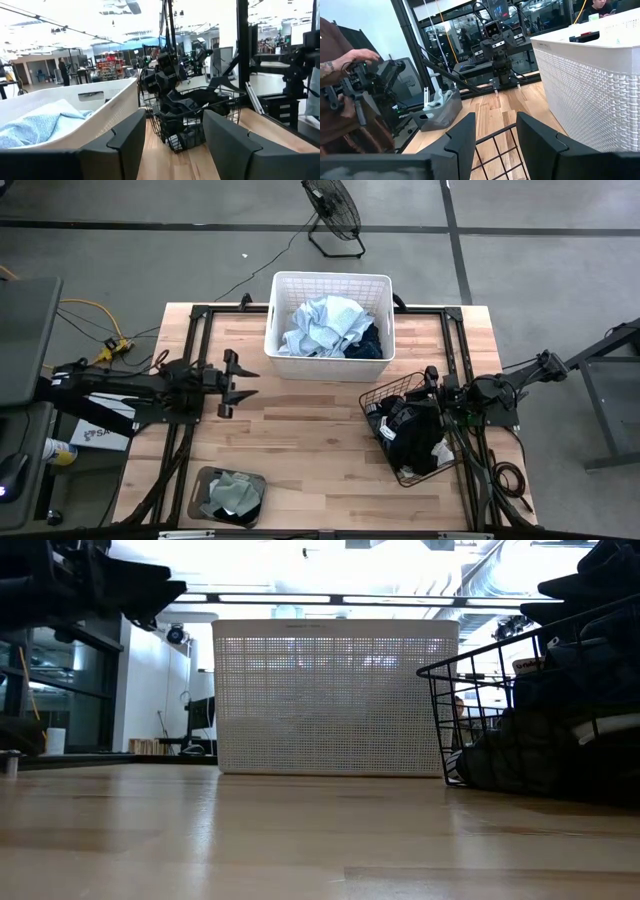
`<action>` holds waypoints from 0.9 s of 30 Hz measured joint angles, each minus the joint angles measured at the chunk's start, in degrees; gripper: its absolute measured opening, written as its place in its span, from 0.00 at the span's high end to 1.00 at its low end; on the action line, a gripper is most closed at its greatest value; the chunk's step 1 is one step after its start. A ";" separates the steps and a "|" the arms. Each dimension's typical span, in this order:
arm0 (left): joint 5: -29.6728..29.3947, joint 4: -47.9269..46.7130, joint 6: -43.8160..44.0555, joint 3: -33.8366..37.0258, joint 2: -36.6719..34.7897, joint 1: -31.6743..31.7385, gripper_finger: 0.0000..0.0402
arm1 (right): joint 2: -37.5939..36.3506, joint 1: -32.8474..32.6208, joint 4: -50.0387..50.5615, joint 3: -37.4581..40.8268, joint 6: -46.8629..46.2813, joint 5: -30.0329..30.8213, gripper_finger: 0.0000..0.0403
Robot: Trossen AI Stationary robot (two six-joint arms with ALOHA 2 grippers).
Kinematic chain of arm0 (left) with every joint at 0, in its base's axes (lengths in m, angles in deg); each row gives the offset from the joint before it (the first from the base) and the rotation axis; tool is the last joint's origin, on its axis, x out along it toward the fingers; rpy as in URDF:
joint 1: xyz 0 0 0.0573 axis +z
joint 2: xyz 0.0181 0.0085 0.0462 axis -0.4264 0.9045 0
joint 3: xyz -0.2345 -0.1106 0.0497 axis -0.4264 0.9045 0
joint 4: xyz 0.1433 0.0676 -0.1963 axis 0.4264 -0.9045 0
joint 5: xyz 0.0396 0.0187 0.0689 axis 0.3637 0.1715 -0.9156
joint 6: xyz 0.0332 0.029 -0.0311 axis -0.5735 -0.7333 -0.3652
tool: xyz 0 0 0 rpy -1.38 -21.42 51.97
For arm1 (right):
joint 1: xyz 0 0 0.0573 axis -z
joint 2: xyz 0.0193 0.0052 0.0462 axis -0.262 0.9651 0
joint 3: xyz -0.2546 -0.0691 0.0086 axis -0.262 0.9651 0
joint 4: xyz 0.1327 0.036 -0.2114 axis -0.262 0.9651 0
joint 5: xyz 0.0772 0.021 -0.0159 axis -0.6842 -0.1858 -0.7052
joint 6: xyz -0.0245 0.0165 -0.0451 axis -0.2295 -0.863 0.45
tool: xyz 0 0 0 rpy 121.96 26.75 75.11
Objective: Pick & Place Cloths
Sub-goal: Return to Home Position
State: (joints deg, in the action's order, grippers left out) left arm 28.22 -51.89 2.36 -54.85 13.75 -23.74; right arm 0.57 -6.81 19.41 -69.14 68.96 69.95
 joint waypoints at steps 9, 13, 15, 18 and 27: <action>-0.15 -1.46 -0.02 0.09 -1.69 0.00 0.52 | 0.00 -0.01 0.00 0.00 0.00 -0.01 0.67; -0.15 -3.68 -0.02 0.13 -1.71 0.00 0.52 | 0.00 -0.02 -0.02 0.02 0.00 0.00 0.67; -0.15 -5.05 -0.04 0.15 -1.71 0.00 0.52 | 0.00 -0.02 -0.01 0.00 0.00 -0.02 0.67; -0.15 -7.64 -0.04 0.18 -1.71 0.00 0.52 | 0.00 -0.02 -0.02 0.00 0.00 -0.02 0.67; -0.13 -16.01 -0.06 0.20 -1.71 0.00 0.52 | 0.00 -0.01 -0.02 0.01 0.00 -0.01 0.67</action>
State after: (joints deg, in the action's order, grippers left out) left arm 28.09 -67.90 2.30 -54.65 12.04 -23.74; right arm 0.57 -6.83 19.40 -69.14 68.96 69.94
